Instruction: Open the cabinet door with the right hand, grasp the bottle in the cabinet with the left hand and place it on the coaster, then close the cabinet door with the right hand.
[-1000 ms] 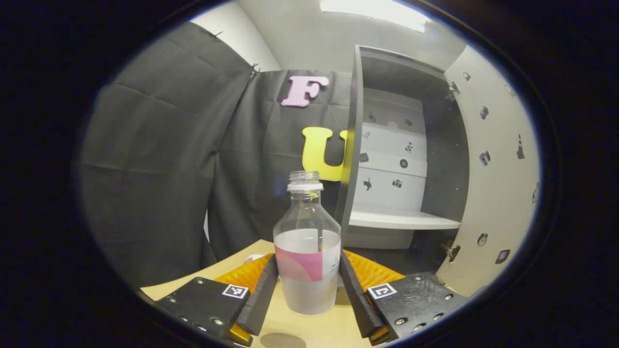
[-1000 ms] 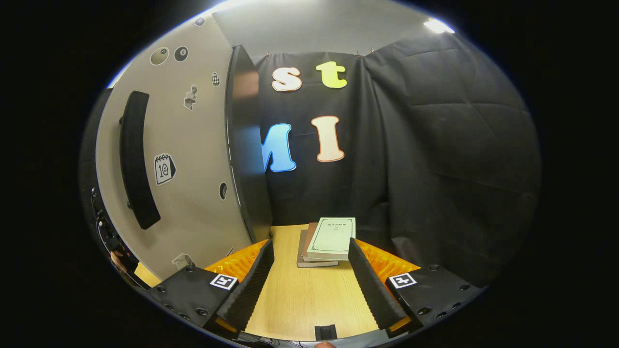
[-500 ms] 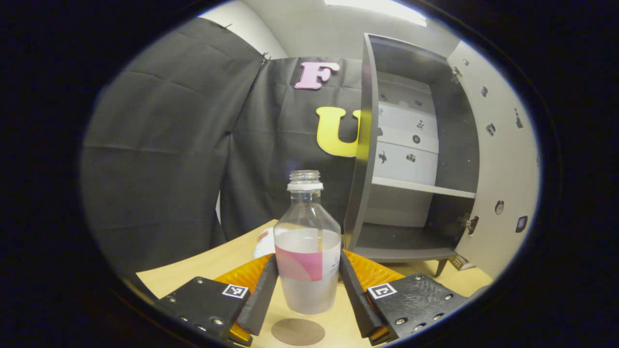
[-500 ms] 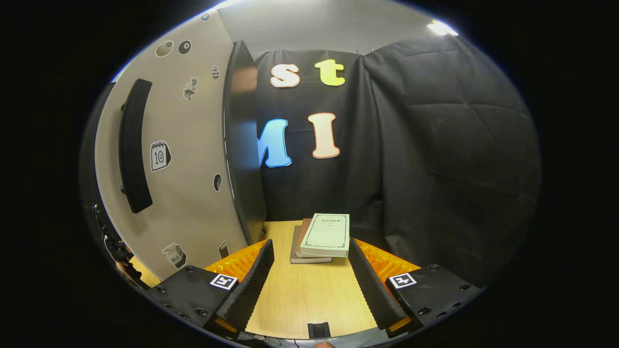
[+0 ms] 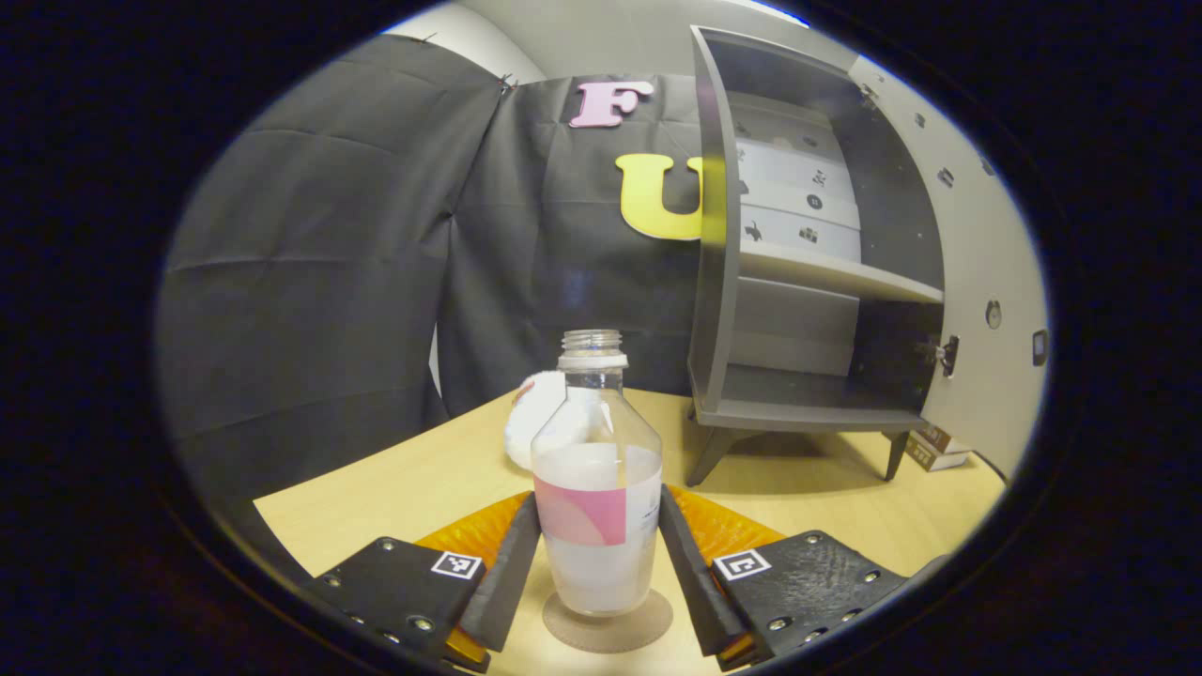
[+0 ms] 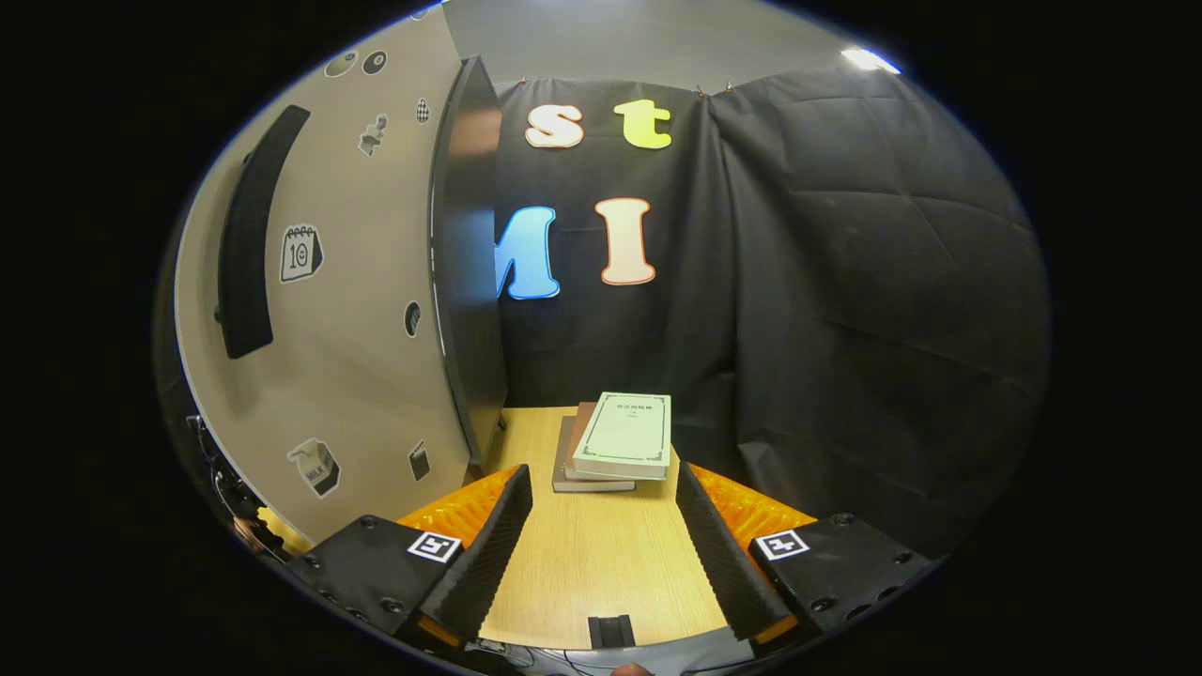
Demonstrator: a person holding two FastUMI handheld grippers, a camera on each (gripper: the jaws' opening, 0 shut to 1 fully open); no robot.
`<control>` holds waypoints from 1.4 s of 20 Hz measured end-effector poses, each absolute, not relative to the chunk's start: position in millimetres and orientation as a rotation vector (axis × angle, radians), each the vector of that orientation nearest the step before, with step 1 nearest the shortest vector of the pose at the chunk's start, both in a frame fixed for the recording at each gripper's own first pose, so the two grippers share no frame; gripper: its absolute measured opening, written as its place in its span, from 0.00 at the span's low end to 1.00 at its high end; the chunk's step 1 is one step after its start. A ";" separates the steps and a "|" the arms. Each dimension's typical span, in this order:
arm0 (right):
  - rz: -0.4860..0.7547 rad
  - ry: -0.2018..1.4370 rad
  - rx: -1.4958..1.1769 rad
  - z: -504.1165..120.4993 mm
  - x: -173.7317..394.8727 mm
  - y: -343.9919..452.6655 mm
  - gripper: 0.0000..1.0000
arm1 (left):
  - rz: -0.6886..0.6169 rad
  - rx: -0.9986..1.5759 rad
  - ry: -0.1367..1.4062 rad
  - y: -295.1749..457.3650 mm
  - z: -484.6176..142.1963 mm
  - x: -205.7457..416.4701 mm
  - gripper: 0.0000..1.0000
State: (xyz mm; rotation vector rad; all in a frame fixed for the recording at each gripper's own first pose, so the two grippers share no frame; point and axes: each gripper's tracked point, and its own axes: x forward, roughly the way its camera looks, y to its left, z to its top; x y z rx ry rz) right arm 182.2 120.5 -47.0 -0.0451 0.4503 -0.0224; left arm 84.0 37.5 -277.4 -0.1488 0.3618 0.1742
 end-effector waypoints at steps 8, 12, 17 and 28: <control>-0.030 0.475 -0.070 -54.7 184.1 119.6 0.98 | 0.201 -0.114 0.348 34.2 -295.4 81.1 0.75; -0.020 0.473 -0.067 -54.6 185.0 121.1 0.93 | 0.186 -0.091 0.359 31.7 -295.3 78.4 0.75; -0.004 0.465 -0.054 -54.7 186.0 125.2 0.93 | 0.197 -0.072 0.378 32.0 -292.2 81.0 0.72; 0.036 0.426 0.001 -38.3 188.8 128.3 0.93 | 0.217 -0.038 0.283 35.8 -198.2 79.3 0.82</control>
